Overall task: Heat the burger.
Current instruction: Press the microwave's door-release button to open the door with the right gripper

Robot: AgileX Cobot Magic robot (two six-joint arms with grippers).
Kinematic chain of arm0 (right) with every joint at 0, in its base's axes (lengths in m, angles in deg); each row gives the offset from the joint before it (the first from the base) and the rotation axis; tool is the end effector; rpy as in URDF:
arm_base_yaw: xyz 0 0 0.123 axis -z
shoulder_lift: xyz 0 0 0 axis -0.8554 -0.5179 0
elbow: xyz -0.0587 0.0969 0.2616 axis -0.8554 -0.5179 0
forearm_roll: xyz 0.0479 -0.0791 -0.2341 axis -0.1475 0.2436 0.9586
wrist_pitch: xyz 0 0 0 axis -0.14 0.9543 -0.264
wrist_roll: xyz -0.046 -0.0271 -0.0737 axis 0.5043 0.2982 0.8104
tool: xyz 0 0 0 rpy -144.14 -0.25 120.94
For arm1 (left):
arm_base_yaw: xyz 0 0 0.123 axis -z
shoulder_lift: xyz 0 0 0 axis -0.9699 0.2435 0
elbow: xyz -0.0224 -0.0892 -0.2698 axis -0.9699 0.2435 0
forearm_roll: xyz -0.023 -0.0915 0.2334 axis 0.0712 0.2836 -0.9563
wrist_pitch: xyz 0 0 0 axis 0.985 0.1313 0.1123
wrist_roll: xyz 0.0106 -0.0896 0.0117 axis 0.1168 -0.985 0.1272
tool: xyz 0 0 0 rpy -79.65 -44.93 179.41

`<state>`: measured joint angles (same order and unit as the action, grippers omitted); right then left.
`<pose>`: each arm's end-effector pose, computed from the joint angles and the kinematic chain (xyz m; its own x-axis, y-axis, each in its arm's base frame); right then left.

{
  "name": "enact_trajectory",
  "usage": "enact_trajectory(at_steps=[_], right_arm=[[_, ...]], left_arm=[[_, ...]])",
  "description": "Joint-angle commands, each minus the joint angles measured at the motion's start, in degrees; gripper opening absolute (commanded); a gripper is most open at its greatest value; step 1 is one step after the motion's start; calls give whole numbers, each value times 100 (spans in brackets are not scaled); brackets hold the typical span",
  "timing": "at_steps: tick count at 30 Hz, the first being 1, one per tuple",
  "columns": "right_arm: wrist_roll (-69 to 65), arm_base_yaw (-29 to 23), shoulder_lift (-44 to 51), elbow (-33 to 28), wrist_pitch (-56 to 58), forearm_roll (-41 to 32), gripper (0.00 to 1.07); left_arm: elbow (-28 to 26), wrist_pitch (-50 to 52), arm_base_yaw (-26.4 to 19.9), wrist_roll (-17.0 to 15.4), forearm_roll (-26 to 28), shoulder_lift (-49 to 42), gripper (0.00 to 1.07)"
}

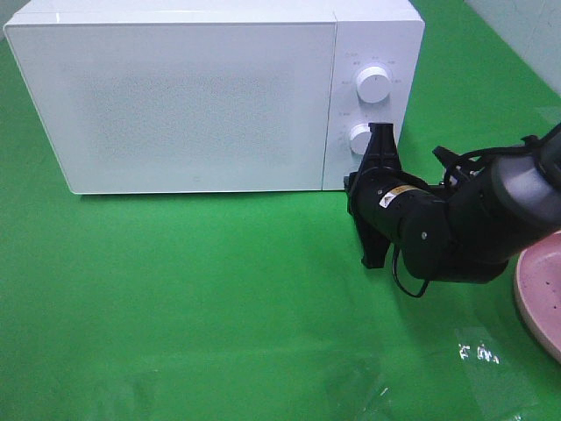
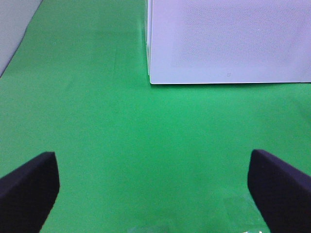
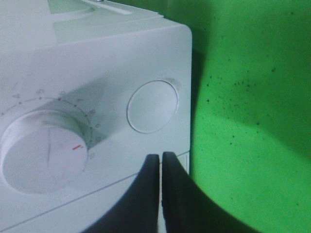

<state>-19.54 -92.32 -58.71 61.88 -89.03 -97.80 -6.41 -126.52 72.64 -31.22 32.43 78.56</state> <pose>0.3080 0.1626 0.0921 -0.1419 0.9889 0.0449 0.3856 0.0134 0.9226 -0.0068 -0.0138 0.2837 -0.4100 0.0088 -0.9121 0.0912 0.9953 -0.0314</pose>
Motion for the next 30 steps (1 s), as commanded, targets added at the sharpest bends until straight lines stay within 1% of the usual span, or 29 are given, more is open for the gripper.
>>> enact_trajectory(at_steps=[1, 5, 7, 9, 14, 21, 27, 30], right_arm=[[-11, 40, -92, 155, 23, 29, 0], [-11, 40, -206, 292, 17, -34, 0], [57, 40, -292, 367, -109, -229, 0], [80, 46, -332, 401, -109, -252, 0], [103, 206, -521, 584, -138, -201, 0], [120, 355, -527, 619, -275, -178, 0], [143, 367, -550, 716, -275, -206, 0], [149, 367, -596, 819, -487, -206, 0]], left_arm=[[29, 29, -6, 0, 46, -97, 98], [29, 29, -6, 0, 46, -97, 98], [29, 29, -6, 0, 46, -97, 98], [29, 29, -6, 0, 46, -97, 98], [29, 29, -6, 0, 46, -97, 98], [29, 29, -6, 0, 46, -97, 98], [29, 29, -6, 0, 46, -97, 98], [29, 29, -6, 0, 46, -97, 98]])
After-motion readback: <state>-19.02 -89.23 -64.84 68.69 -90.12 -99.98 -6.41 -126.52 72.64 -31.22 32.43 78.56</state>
